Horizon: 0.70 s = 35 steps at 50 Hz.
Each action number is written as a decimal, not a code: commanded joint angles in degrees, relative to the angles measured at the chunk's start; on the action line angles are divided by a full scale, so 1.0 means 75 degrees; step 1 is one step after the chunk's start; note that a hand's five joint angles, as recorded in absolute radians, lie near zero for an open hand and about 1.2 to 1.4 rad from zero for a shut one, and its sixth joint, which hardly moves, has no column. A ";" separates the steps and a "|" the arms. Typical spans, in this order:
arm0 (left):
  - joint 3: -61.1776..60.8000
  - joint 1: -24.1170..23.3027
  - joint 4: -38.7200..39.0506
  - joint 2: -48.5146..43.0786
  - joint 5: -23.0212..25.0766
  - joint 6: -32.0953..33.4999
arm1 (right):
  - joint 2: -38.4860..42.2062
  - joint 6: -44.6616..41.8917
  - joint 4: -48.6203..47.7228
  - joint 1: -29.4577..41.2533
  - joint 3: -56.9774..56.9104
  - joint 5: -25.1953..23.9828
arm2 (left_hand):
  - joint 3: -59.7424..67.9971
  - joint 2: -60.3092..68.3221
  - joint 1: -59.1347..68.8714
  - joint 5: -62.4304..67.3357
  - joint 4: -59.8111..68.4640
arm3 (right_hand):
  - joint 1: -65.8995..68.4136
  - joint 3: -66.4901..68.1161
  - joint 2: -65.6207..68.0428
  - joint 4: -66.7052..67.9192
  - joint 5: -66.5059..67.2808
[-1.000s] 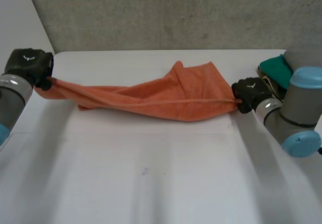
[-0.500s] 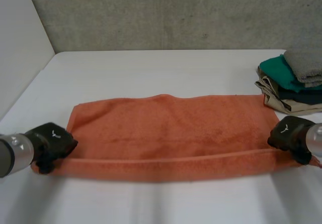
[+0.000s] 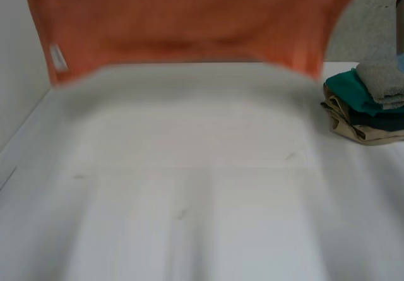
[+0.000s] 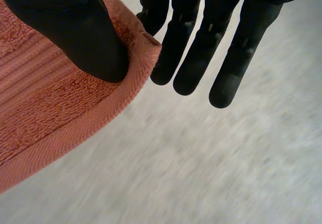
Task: Fold the laundry.
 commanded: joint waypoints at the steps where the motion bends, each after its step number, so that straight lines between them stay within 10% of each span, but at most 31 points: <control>1: -0.0479 0.0102 0.0481 -0.0009 -0.0268 -0.0220 | -0.0232 -0.0050 -0.1423 0.0054 0.1069 -0.0155 | 0.1565 0.1511 0.1716 0.1789 0.1514 | 0.1963 0.1588 0.1664 0.1512 0.1687; 24: -0.5306 -0.0062 -0.0034 -0.0255 0.0155 -0.0455 | 0.1245 -0.1467 0.1224 0.0265 0.2966 -0.0507 | 0.1565 0.1511 0.1716 0.1789 0.1514 | 0.1963 0.1588 0.1664 0.1512 0.1687; 35: -0.7813 -0.0401 -0.2962 0.1407 -0.0455 0.1419 | -0.0453 -0.2427 0.3953 -0.0226 0.5063 -0.0601 | 0.1565 0.1511 0.1716 0.1789 0.1514 | 0.1963 0.1588 0.1664 0.1512 0.1687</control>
